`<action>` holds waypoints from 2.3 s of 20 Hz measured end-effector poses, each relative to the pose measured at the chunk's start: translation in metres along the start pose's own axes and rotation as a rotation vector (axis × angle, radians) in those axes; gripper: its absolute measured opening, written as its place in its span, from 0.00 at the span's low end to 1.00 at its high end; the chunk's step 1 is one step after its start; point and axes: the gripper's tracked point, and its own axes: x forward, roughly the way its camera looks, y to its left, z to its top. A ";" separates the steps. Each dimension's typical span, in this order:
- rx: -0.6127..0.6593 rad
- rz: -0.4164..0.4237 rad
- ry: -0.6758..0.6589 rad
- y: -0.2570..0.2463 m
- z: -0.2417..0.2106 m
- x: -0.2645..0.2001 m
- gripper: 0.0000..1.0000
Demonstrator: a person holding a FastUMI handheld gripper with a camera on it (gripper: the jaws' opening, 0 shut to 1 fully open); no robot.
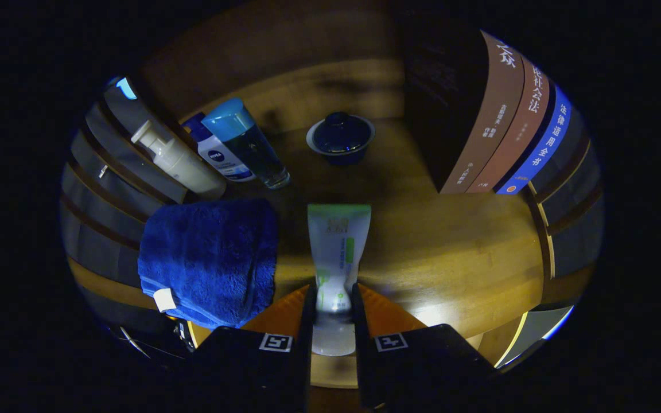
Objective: Pull open the drawer, take out the items inside it, and place them on the countertop above the cabinet.
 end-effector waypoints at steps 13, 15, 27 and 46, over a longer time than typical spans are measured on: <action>-0.025 -0.017 -0.085 -0.001 -0.008 -0.033 1.00; -0.034 -0.045 -0.124 -0.007 -0.017 -0.042 1.00; -0.132 -0.091 -0.576 -0.016 -0.085 -0.138 1.00; -0.184 -0.036 -0.961 -0.019 -0.281 -0.193 1.00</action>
